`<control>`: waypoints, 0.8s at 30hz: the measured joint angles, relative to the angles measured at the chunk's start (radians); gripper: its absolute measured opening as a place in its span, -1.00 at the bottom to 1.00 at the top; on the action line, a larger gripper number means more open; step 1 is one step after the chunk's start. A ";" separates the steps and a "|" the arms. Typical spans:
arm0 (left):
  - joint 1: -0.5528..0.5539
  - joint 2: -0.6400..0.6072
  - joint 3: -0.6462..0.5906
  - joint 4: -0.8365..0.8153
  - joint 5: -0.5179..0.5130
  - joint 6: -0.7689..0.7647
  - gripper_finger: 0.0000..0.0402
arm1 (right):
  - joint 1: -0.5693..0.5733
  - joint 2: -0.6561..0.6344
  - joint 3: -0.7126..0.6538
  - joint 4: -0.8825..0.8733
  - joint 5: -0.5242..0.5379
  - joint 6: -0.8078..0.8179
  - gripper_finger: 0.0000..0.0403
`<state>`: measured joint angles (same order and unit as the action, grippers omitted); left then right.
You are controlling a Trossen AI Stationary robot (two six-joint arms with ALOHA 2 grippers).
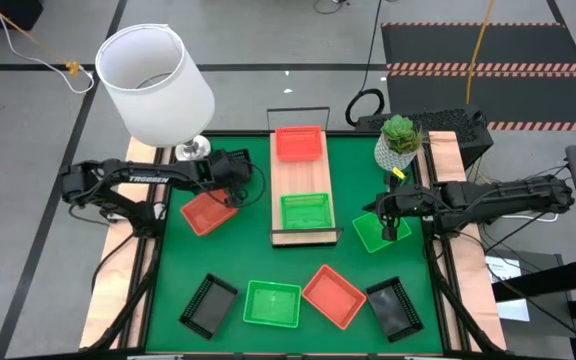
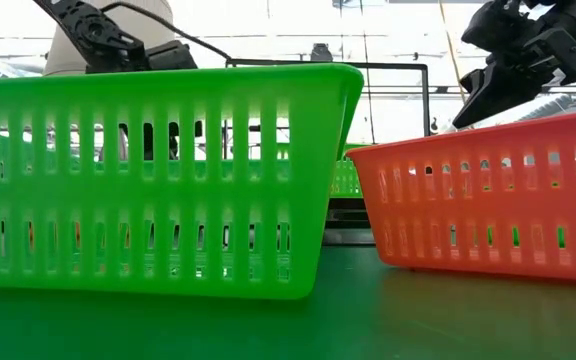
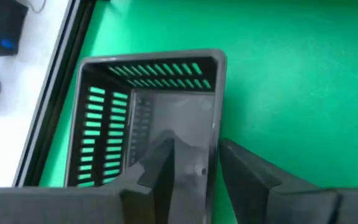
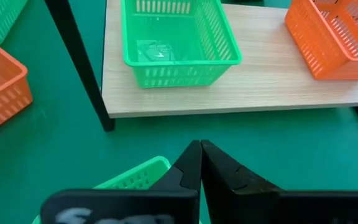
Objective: Stack baskets on shelf by color
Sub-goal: Put the top black bin on the shelf
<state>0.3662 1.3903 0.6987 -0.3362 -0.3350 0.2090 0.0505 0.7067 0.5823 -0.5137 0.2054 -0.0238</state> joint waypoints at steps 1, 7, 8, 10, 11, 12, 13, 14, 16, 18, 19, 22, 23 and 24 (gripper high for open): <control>0.007 0.000 0.000 -0.003 0.019 0.002 -0.41 | 0.000 0.000 0.000 0.000 0.000 -0.001 -1.00; 0.026 0.000 -0.017 -0.002 0.084 0.020 -0.60 | 0.000 0.000 0.000 0.026 0.000 -0.014 -1.00; 0.026 0.000 -0.021 -0.001 0.086 0.026 -0.63 | 0.000 0.000 0.000 0.035 0.000 -0.015 -1.00; 0.027 0.000 -0.032 0.001 0.091 0.040 -0.69 | 0.000 0.000 0.000 0.052 0.000 -0.015 -1.00; 0.026 0.000 -0.035 0.002 0.091 0.048 -0.72 | 0.000 0.000 0.000 0.064 0.000 -0.015 -1.00; 0.026 0.000 -0.035 0.002 0.091 0.052 -0.76 | 0.000 0.000 0.000 0.075 0.000 -0.015 -1.00; 0.026 0.000 -0.035 0.009 0.091 0.055 -0.81 | 0.000 0.000 0.000 0.089 0.000 -0.015 -1.00; 0.026 0.000 -0.035 0.020 0.089 0.059 -0.86 | 0.000 0.000 0.000 0.106 0.000 -0.015 -1.00; 0.026 0.000 -0.035 0.052 0.074 0.073 -0.94 | -0.001 0.000 0.000 0.144 0.001 -0.015 -1.00; 0.025 0.000 -0.030 0.072 0.063 0.080 -0.94 | -0.006 0.000 0.000 0.200 0.008 -0.015 -1.00; 0.022 0.000 -0.021 0.071 0.052 0.081 -0.93 | -0.009 0.001 0.000 0.237 0.025 -0.015 -1.00; -0.011 -0.004 0.015 0.032 -0.009 0.081 -0.91 | -0.012 0.001 0.000 0.372 0.126 -0.016 -1.00; -0.028 -0.010 0.031 0.003 -0.031 0.081 -0.92 | -0.012 0.001 0.000 0.415 0.161 -0.022 -1.00; -0.046 -0.017 0.051 -0.030 -0.055 0.080 -0.94 | -0.012 0.006 0.000 0.457 0.184 -0.030 -1.00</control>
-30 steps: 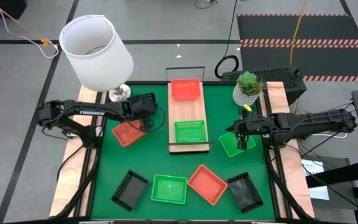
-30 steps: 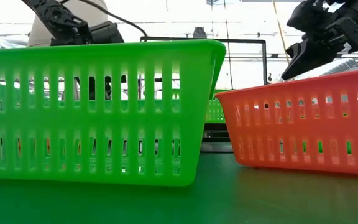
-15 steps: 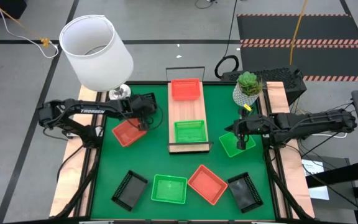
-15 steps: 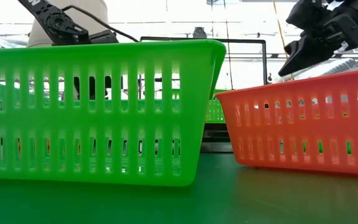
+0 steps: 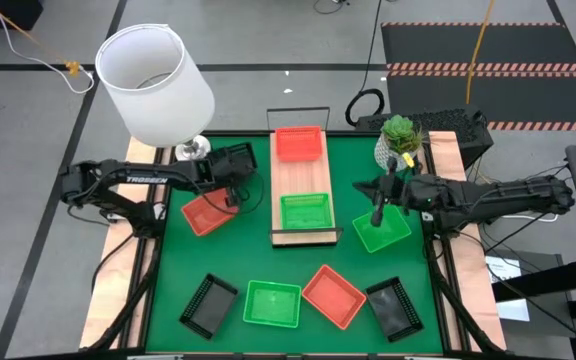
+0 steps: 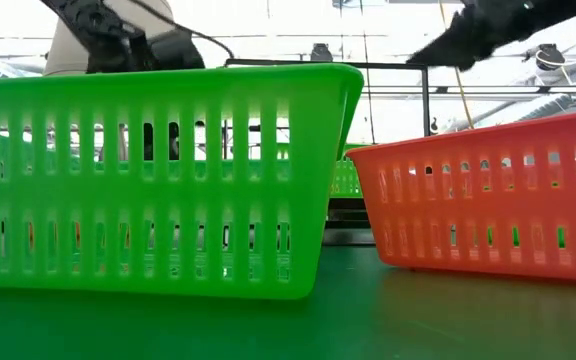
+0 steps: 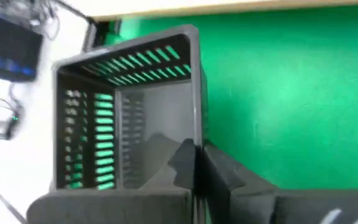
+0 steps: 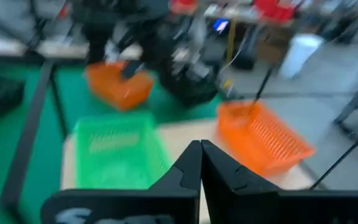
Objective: Stack baskets on shelf by color
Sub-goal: Put the top black bin on the shelf
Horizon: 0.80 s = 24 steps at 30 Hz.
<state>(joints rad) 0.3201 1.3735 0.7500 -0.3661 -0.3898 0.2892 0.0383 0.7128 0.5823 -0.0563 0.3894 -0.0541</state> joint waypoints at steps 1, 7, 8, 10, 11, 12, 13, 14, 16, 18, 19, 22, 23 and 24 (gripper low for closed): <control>-0.019 -0.004 0.023 -0.030 -0.026 -0.003 -0.96 | 0.000 0.005 0.000 0.039 0.017 -0.012 -1.00; -0.171 -0.016 0.155 -0.175 -0.240 -0.007 -0.93 | -0.013 0.103 0.000 0.288 0.051 -0.108 -0.98; -0.198 -0.016 0.172 -0.185 -0.262 0.011 -0.94 | -0.018 0.132 0.000 0.336 0.042 -0.129 -0.95; -0.252 -0.012 0.201 -0.162 -0.293 0.075 -0.96 | -0.030 0.191 0.000 0.429 0.015 -0.168 -0.89; -0.278 -0.006 0.213 -0.142 -0.314 0.112 -0.96 | -0.037 0.225 0.000 0.482 0.001 -0.185 -0.85; -0.304 -0.003 0.222 -0.123 -0.341 0.146 -0.96 | -0.047 0.260 0.000 0.542 -0.002 -0.198 -0.80; -0.329 0.001 0.230 -0.106 -0.371 0.181 -0.95 | -0.058 0.293 0.000 0.592 -0.001 -0.210 -0.76; -0.353 0.007 0.239 -0.083 -0.400 0.221 -0.93 | -0.068 0.324 0.000 0.640 -0.001 -0.217 -0.71; -0.399 0.020 0.256 -0.028 -0.430 0.299 -0.92 | -0.087 0.389 0.008 0.725 -0.001 -0.223 -0.61; -0.436 0.040 0.267 0.011 -0.445 0.365 -0.94 | -0.105 0.448 0.051 0.731 -0.027 -0.214 -0.51; -0.451 0.054 0.277 0.041 -0.456 0.392 -0.96 | -0.111 0.473 0.080 0.722 -0.029 -0.198 -0.46; -0.478 0.093 0.318 0.054 -0.499 0.440 -0.96 | -0.123 0.560 0.200 0.667 -0.054 -0.199 -0.37; -0.481 0.110 0.338 0.060 -0.516 0.444 -0.95 | -0.124 0.586 0.244 0.621 -0.054 -0.214 -0.35; -0.484 0.126 0.353 0.064 -0.530 0.447 -0.92 | -0.125 0.615 0.289 0.574 -0.055 -0.236 -0.34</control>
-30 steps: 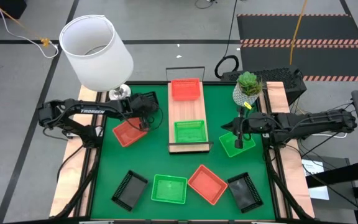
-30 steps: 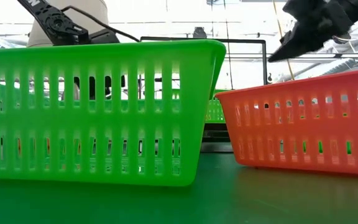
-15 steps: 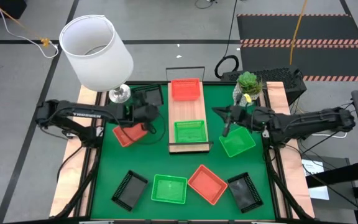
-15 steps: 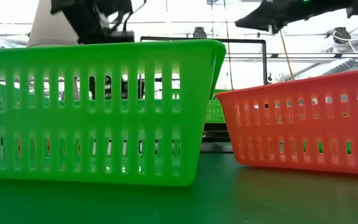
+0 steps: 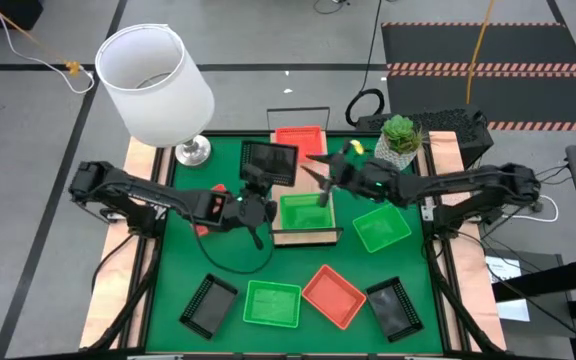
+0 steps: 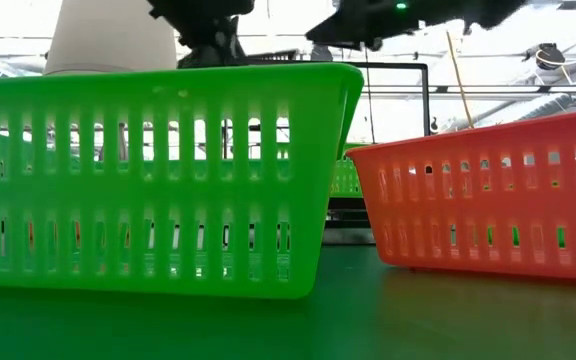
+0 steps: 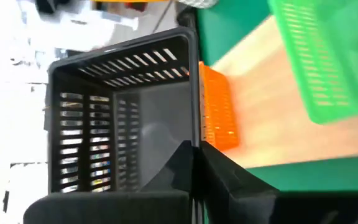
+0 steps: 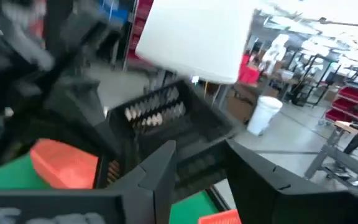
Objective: Stack baskets on shelf by color
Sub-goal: Put the top black bin on the shelf
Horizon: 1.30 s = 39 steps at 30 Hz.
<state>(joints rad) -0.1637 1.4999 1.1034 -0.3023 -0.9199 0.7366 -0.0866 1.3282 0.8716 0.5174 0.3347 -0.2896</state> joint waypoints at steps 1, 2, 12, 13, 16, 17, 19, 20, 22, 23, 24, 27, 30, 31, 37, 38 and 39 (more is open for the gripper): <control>-0.002 0.014 0.012 -0.005 -0.008 0.005 -0.90 | -0.002 0.030 0.046 -0.036 0.000 -0.031 -0.34; -0.002 0.028 0.022 -0.013 -0.010 0.012 -0.89 | -0.005 0.056 0.089 -0.067 0.000 -0.066 -0.34; -0.009 0.096 0.065 -0.022 -0.025 0.030 -0.92 | -0.021 0.171 0.296 -0.299 0.100 -0.229 -0.45; -0.009 0.096 0.065 -0.025 -0.028 0.030 -0.89 | -0.024 0.171 0.298 -0.302 0.111 -0.234 -0.46; -0.016 0.096 0.065 -0.033 -0.032 0.034 -0.87 | -0.037 0.165 0.299 -0.345 0.114 -0.227 -0.52; -0.019 0.096 0.065 -0.033 -0.032 0.039 -0.89 | -0.043 0.165 0.299 -0.349 0.114 -0.219 -0.54; -0.025 0.095 0.065 -0.032 -0.035 0.041 -0.94 | -0.054 0.164 0.299 -0.368 0.111 -0.201 -0.58; -0.027 0.095 0.065 -0.032 -0.035 0.042 -0.96 | -0.061 0.164 0.299 -0.377 0.110 -0.194 -0.61; -0.027 0.095 0.065 -0.032 -0.034 0.048 -0.96 | -0.065 0.164 0.299 -0.395 0.110 -0.183 -0.66; -0.027 0.095 0.065 -0.032 -0.034 0.049 -0.94 | -0.068 0.164 0.299 -0.401 0.109 -0.179 -0.69; -0.028 0.095 0.065 -0.030 -0.037 0.049 -0.91 | -0.070 0.164 0.299 -0.406 0.106 -0.177 -0.73; -0.027 0.095 0.065 -0.029 -0.050 0.055 -0.87 | -0.070 0.164 0.298 -0.420 0.107 -0.176 -0.84; -0.028 0.095 0.064 -0.029 -0.050 0.060 -0.92 | -0.070 0.163 0.298 -0.425 0.107 -0.183 -0.94; -0.028 0.095 0.064 -0.029 -0.050 0.065 -0.94 | -0.070 0.163 0.298 -0.425 0.107 -0.184 -0.96; -0.028 0.095 0.063 -0.020 -0.050 0.081 -0.90 | -0.070 0.158 0.298 -0.429 0.111 -0.181 -0.73; -0.028 0.095 0.063 -0.020 -0.051 0.084 -0.89 | -0.071 0.156 0.298 -0.429 0.111 -0.178 -0.65; -0.028 0.095 0.063 -0.020 -0.050 0.087 -0.89 | -0.071 0.156 0.298 -0.431 0.113 -0.179 -0.57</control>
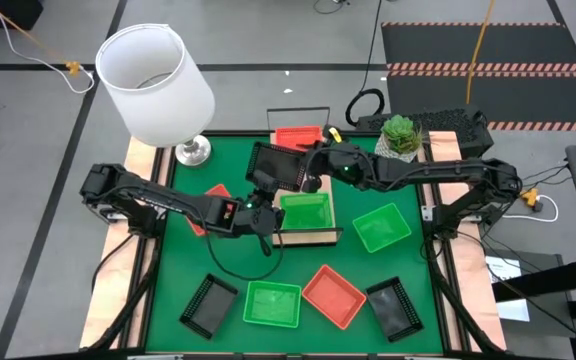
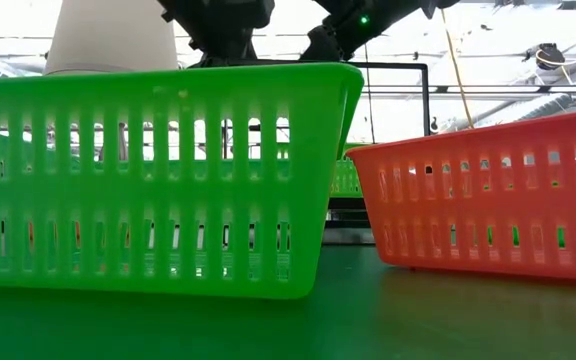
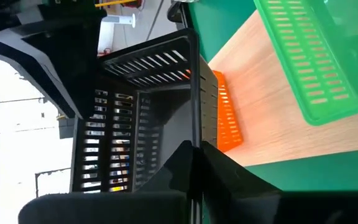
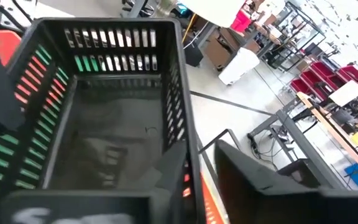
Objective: Stack baskets on shelf by color
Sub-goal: Put the top black bin on the shelf
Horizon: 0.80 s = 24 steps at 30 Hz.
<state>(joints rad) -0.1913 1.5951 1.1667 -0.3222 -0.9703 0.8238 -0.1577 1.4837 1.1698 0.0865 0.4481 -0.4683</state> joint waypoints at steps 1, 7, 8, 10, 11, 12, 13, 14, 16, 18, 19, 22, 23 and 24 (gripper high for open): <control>0.000 0.000 0.000 -0.001 0.000 0.003 -0.90 | 0.000 0.000 0.000 -0.003 0.003 0.000 -0.51; 0.000 0.000 0.000 -0.002 0.000 0.012 -0.94 | -0.013 0.000 0.000 -0.038 0.005 0.004 -0.46; 0.000 0.000 0.000 -0.003 0.000 0.015 -0.91 | -0.015 0.000 0.000 -0.053 0.002 0.008 -0.50; 0.000 0.000 0.000 -0.002 0.000 0.020 -0.89 | -0.019 0.000 0.000 -0.075 -0.003 0.010 -0.59; 0.000 0.000 0.000 -0.001 0.000 0.020 -0.89 | -0.019 0.000 0.000 -0.079 -0.003 0.011 -0.64; 0.000 0.000 0.000 -0.001 0.000 0.020 -0.90 | -0.019 0.000 0.000 -0.082 -0.004 0.010 -0.70; 0.000 0.000 0.000 -0.001 0.000 0.020 -0.92 | -0.019 0.000 0.000 -0.084 -0.007 0.010 -0.76; 0.000 0.000 0.000 -0.001 0.000 0.020 -0.95 | -0.019 0.000 0.000 -0.083 -0.008 0.010 -0.82; 0.000 0.000 0.000 -0.002 0.000 0.020 -0.96 | -0.019 0.000 0.000 -0.083 -0.009 0.010 -0.92; 0.000 0.000 0.000 -0.004 0.000 0.020 -0.94 | -0.019 0.000 0.000 -0.082 -0.009 0.009 -0.95; 0.000 0.000 0.000 -0.004 0.000 0.020 -0.92 | -0.019 0.000 0.000 -0.081 -0.009 0.010 -0.94; 0.000 0.000 0.000 -0.002 -0.001 0.020 -0.89 | -0.019 0.000 0.000 -0.079 -0.009 0.010 -0.88; 0.000 0.000 0.000 -0.002 -0.001 0.020 -0.90 | -0.019 0.000 0.000 -0.078 -0.008 0.010 -0.85; 0.000 0.000 0.000 0.000 -0.001 0.020 -0.92 | -0.019 0.000 0.000 -0.077 -0.008 0.010 -0.83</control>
<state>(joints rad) -0.1909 1.5951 1.1667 -0.3225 -0.9710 0.8436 -0.1768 1.4841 1.1694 0.0093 0.4400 -0.4580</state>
